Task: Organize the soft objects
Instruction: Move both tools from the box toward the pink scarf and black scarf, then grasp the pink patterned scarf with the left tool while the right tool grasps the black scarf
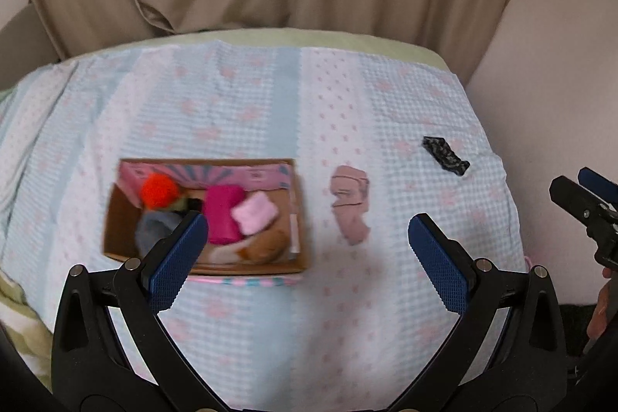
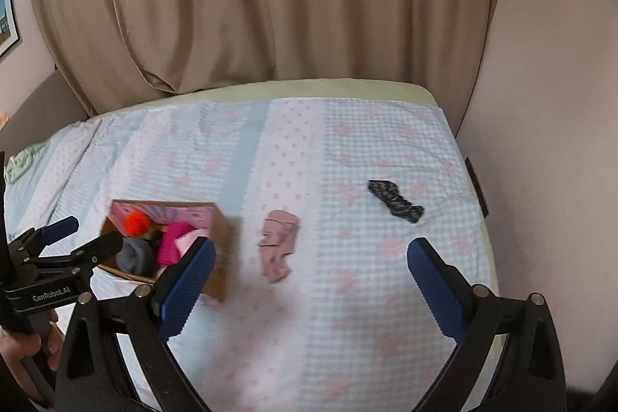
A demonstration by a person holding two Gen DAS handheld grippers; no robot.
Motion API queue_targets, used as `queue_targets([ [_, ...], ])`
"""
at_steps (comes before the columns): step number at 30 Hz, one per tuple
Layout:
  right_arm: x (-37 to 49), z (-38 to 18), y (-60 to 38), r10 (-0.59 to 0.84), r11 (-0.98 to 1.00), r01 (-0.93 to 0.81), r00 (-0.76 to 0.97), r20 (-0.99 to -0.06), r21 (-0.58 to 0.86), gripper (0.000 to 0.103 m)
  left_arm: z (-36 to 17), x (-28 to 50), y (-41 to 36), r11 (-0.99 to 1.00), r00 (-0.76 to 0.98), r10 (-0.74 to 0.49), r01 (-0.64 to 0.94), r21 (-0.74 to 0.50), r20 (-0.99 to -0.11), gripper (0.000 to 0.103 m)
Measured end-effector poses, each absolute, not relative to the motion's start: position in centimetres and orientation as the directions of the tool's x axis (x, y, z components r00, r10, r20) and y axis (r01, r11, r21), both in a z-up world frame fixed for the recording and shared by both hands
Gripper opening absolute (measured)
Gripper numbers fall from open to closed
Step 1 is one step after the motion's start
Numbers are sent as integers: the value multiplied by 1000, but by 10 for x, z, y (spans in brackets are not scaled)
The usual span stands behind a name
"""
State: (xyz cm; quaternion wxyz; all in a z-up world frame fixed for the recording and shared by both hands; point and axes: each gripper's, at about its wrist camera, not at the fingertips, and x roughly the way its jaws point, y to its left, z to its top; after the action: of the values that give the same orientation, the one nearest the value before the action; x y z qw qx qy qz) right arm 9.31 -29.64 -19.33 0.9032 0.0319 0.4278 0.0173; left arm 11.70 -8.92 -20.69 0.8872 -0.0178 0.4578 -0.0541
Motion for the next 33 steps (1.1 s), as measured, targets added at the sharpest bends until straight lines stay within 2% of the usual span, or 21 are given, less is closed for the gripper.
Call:
queue_targets([
  [11, 145, -254, -377, 70, 997, -56, 642, -763, 45, 99, -294, 159, -180, 995, 536, -95, 41, -86, -839, 103],
  [19, 193, -318, -411, 81, 995, -94, 642, -762, 26, 99, -372, 196, -227, 999, 508, -21, 33, -5, -861, 103],
  [28, 249, -395, -435, 94, 992, -120, 597, -797, 27, 99, -443, 238, -232, 997, 471, 68, 2, 78, -880, 102],
  [33, 277, -434, -436, 89, 988, -155, 574, -814, -1, 98, -477, 255, -226, 996, 441, 75, 18, 92, -894, 95],
])
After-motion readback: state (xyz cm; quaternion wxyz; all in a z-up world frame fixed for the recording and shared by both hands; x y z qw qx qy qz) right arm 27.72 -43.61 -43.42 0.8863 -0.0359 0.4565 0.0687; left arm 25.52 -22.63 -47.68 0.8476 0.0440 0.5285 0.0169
